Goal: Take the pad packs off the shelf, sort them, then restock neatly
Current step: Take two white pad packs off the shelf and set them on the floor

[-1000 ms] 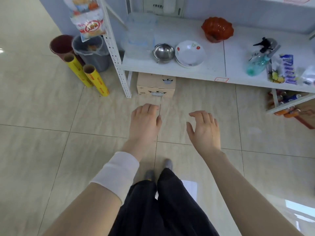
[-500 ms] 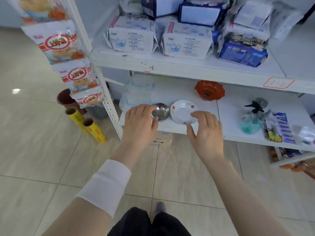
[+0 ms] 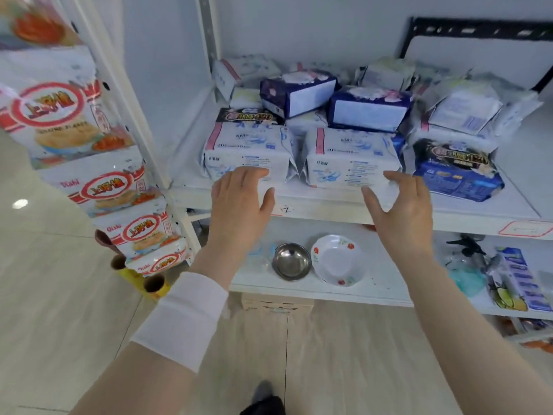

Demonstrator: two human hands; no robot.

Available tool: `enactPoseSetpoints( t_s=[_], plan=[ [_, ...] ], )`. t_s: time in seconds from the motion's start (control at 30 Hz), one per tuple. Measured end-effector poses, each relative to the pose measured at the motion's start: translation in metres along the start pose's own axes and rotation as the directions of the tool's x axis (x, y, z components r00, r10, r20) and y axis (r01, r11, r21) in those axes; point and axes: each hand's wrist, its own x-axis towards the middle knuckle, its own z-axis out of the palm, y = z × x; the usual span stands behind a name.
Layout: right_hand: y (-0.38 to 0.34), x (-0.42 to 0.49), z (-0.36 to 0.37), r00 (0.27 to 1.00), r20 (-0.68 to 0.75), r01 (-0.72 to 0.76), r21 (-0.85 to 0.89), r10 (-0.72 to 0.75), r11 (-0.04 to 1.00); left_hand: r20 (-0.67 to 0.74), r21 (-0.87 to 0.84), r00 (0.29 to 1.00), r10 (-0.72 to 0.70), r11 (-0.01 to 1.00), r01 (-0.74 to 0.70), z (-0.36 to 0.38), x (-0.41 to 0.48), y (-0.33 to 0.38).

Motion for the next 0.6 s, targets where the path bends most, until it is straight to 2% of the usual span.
enactPoseSetpoints(
  t_s=[0.13,0.27,0.37,0.43,0.53,0.6],
  plan=[
    [0.004,0.045,0.005,0.981,-0.012,-0.192,0.026,0.192,0.981,-0.029,-0.048,0.994,-0.103,0.994,0.101,-0.004,0.045,-0.024],
    [0.012,0.088,0.011,0.936,0.059,-0.344,-0.056,0.347,0.937,-0.054,-0.105,0.963,-0.266,0.960,0.259,-0.003,0.079,-0.047],
    [0.014,0.107,0.018,0.889,0.172,-0.401,-0.156,0.424,0.903,0.067,-0.177,0.906,-0.418,0.888,0.424,0.003,0.097,-0.064],
    [0.015,0.117,0.021,0.843,0.254,-0.446,-0.163,0.475,0.880,0.191,-0.239,0.849,-0.492,0.816,0.526,0.004,0.108,-0.071],
    [0.012,0.126,0.021,0.725,0.402,-0.521,-0.212,0.559,0.827,0.375,-0.276,0.755,-0.538,0.713,0.645,0.005,0.120,-0.077],
    [0.009,0.128,0.022,0.655,0.469,-0.575,-0.199,0.592,0.794,0.419,-0.245,0.728,-0.542,0.705,0.666,0.005,0.127,-0.083]
  ],
)
